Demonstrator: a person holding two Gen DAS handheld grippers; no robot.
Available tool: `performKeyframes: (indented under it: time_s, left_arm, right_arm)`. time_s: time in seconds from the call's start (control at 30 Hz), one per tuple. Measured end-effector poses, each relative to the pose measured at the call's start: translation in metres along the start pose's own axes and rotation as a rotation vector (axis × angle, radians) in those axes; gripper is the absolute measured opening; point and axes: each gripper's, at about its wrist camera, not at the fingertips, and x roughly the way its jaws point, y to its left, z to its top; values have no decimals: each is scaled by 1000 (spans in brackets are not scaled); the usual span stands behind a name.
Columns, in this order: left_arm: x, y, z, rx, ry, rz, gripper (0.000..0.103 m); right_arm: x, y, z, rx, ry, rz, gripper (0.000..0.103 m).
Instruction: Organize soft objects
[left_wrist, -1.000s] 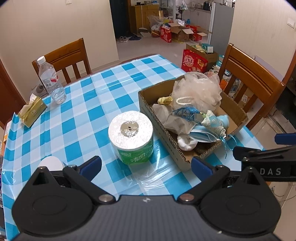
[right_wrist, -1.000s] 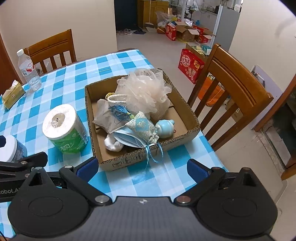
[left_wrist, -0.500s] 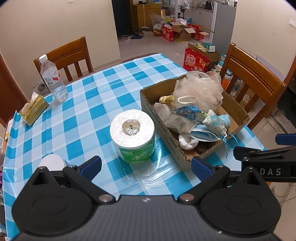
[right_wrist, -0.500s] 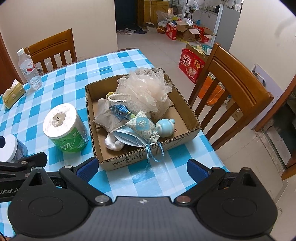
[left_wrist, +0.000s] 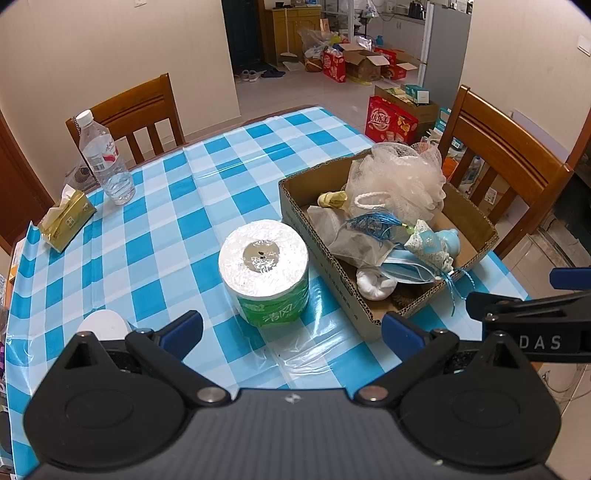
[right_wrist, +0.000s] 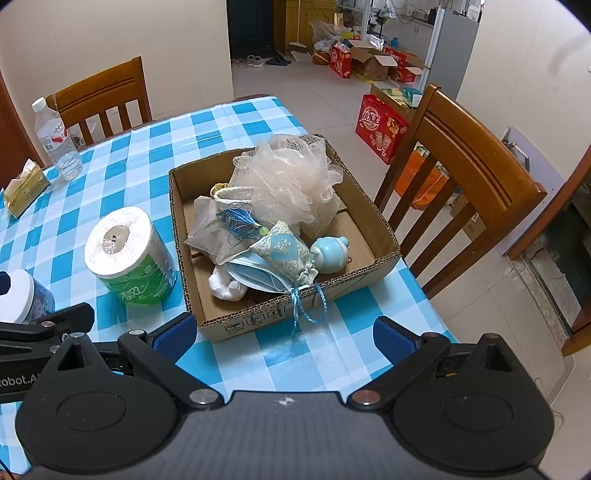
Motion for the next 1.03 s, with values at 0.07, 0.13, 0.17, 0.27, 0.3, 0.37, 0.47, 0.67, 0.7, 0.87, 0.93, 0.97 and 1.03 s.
performKeyframes:
  time_s: [0.07, 0.13, 0.17, 0.27, 0.3, 0.37, 0.47, 0.67, 0.7, 0.87, 0.93, 0.97, 1.03]
  left_arm:
    - [0, 0, 0, -1, 0, 0, 102]
    - [0, 0, 0, 0, 0, 0, 102]
    - [0, 0, 0, 0, 0, 0, 102]
    - [0, 0, 0, -1, 0, 0, 102]
    - [0, 0, 0, -1, 0, 0, 102]
    - [1, 0, 0, -1, 0, 0, 102]
    - [1, 0, 1, -1, 0, 0, 102]
    - [1, 0, 1, -1, 1, 0, 102]
    - [0, 0, 1, 0, 0, 0, 102]
    - [0, 0, 1, 0, 0, 0, 102]
    - [0, 0, 1, 0, -1, 0, 102]
    - [0, 0, 1, -1, 0, -1, 102]
    - [0, 0, 1, 0, 0, -1, 102]
  right_arm:
    - [0, 0, 0, 0, -1, 0, 103]
    - [0, 0, 0, -1, 0, 1, 103]
    - [0, 0, 0, 0, -1, 1, 103]
    - [0, 0, 0, -1, 0, 1, 103]
    - [0, 0, 0, -1, -1, 0, 103]
    - [1, 0, 0, -1, -1, 1, 103]
    - [1, 1, 1, -1, -2, 1, 103]
    - [2, 1, 1, -1, -2, 0, 103]
    - [2, 0, 1, -1, -2, 1, 103]
    - [2, 0, 2, 2, -1, 3, 103]
    - [2, 0, 2, 2, 0, 2, 103]
    - [2, 0, 2, 2, -2, 2, 103]
    - [2, 0, 2, 1, -1, 2, 103]
